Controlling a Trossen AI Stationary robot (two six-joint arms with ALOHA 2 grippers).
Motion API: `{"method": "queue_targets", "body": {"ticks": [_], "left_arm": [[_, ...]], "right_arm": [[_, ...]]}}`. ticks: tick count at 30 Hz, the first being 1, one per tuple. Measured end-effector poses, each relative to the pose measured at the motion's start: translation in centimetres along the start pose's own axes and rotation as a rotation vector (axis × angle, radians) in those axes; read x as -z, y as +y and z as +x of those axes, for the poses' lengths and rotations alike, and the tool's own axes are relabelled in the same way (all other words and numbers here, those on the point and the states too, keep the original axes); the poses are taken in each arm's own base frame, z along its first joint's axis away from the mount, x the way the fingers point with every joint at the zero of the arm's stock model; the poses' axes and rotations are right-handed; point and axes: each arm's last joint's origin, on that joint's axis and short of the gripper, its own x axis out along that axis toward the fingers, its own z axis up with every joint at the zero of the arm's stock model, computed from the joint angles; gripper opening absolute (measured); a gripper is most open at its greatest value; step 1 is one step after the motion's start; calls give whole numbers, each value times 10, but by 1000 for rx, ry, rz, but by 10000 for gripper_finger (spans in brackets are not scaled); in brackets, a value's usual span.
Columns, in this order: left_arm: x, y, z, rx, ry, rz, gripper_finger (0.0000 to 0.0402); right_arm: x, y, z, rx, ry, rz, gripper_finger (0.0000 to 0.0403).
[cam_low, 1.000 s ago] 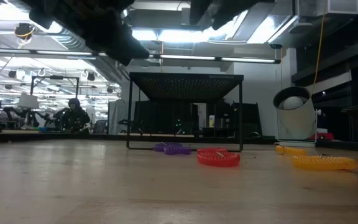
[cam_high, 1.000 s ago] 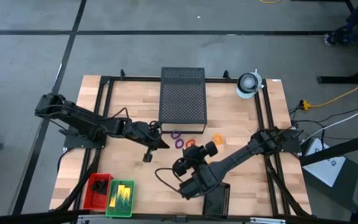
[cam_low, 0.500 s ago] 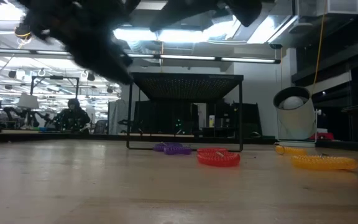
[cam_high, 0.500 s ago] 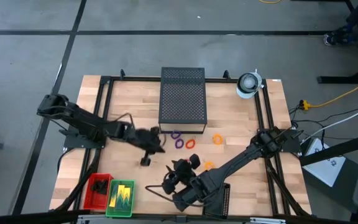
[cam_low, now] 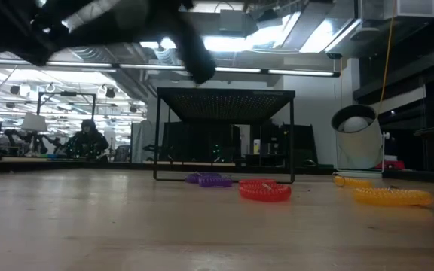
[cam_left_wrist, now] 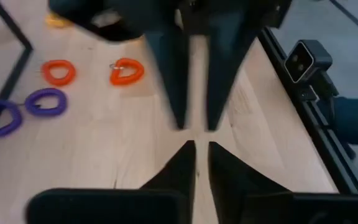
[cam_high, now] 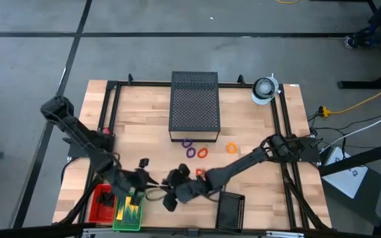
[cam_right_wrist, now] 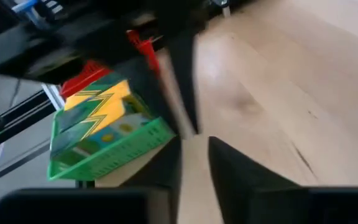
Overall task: Pick & Place Office Desk Supplies
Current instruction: Move the green bin to the top left of the table
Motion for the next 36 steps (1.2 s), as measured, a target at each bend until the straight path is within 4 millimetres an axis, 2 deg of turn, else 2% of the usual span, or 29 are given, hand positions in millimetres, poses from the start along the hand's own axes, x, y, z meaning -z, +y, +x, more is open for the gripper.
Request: {"method": "queue_targets", "body": {"ticks": [3,7,12,16,19,25,27,32,36], "left_arm": [[7,-9,-8,-28,-9,-27,71],[14,-12,-12,-35,25,-47,116],[14,-9,-12,10,168,100,161],[4,1,-15,12,370,127,172],[-9,3,-21,-7,432,162,172],[-29,-4,-32,157,547,138,173],[-27,-7,-36,192,598,95,173],[-14,-17,-47,154,690,16,169],[-6,-27,-53,166,738,-40,136]], "right_arm": [[-6,-5,4,-39,30,9,136],[-7,-4,5,-83,55,-5,198],[-8,-5,5,-94,62,-4,238],[-8,-4,5,-97,62,-4,244],[-8,-4,5,-108,72,-4,242],[-8,-4,5,-111,78,-5,235],[-7,-4,5,-107,82,-7,235],[-8,-5,5,-108,80,-45,235],[-11,-8,7,-104,76,-58,235]]}}
